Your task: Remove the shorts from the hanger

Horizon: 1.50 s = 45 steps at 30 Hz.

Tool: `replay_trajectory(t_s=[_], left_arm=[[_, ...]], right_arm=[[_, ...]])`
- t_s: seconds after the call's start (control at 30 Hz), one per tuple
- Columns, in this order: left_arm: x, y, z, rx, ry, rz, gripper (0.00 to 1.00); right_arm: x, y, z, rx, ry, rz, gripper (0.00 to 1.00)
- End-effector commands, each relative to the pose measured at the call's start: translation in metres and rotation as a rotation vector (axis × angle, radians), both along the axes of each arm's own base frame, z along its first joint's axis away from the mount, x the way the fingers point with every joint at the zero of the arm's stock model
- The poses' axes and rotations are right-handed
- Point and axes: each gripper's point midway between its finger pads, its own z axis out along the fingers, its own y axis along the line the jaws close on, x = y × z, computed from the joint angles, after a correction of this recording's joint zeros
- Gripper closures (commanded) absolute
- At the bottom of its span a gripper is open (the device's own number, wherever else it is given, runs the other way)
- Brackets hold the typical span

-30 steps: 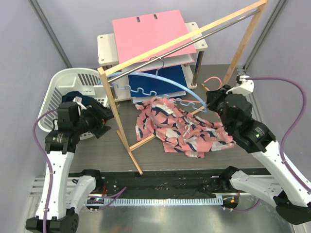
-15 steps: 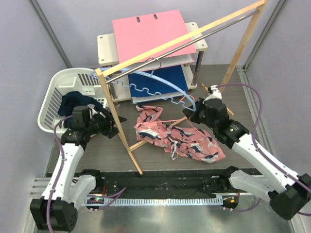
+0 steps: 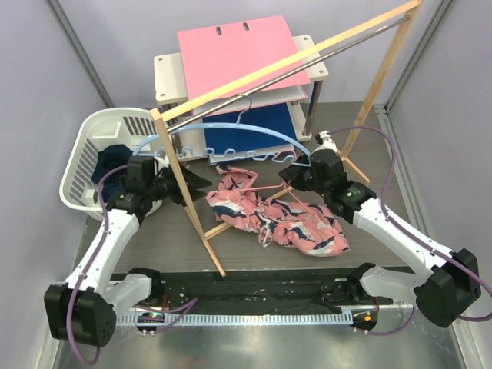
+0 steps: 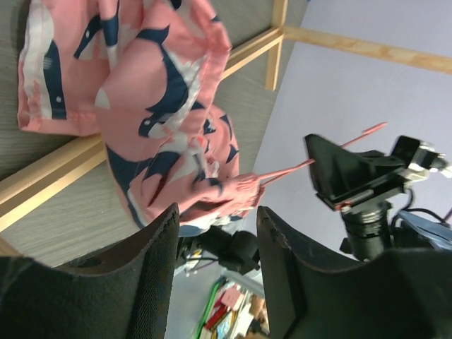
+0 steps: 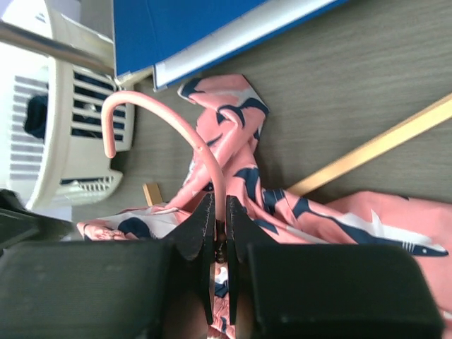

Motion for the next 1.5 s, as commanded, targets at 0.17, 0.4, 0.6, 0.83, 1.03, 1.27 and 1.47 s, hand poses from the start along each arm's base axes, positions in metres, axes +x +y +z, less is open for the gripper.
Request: replay_trajectory(t_s=[0.17,0.4,0.6,0.83,1.03,1.27,1.47], left_arm=[[0.013,-0.04,0.014,-0.027,-0.056,-0.13,0.57],[0.012,-0.056,0.003,-0.029,0.003,-0.123,0.46],[0.007,-0.078,-0.004,-0.002,0.029,-0.154,0.28],[0.012,-0.083,-0.011,0.045,0.021,-0.131,0.25],[0.018,-0.083,-0.021,0.077,0.042,-0.107,0.37],[0.02,-0.075,-0.023,0.159,0.029,-0.108,0.62],[0.014,-0.059,-0.024,0.231,0.025,-0.078,1.0]], right_arm=[[0.028,0.008,0.02,0.156,-0.158,-0.077,0.99],[0.031,0.014,0.016,0.087,-0.232,-0.002,0.99],[0.034,0.002,0.013,0.023,-0.262,-0.038,0.99],[0.03,0.005,0.03,0.033,-0.297,-0.005,0.99],[0.028,0.005,0.036,0.06,-0.299,-0.009,0.99],[0.021,0.01,0.037,0.112,-0.281,0.01,0.99],[0.016,0.003,0.041,0.12,-0.285,-0.011,0.99]])
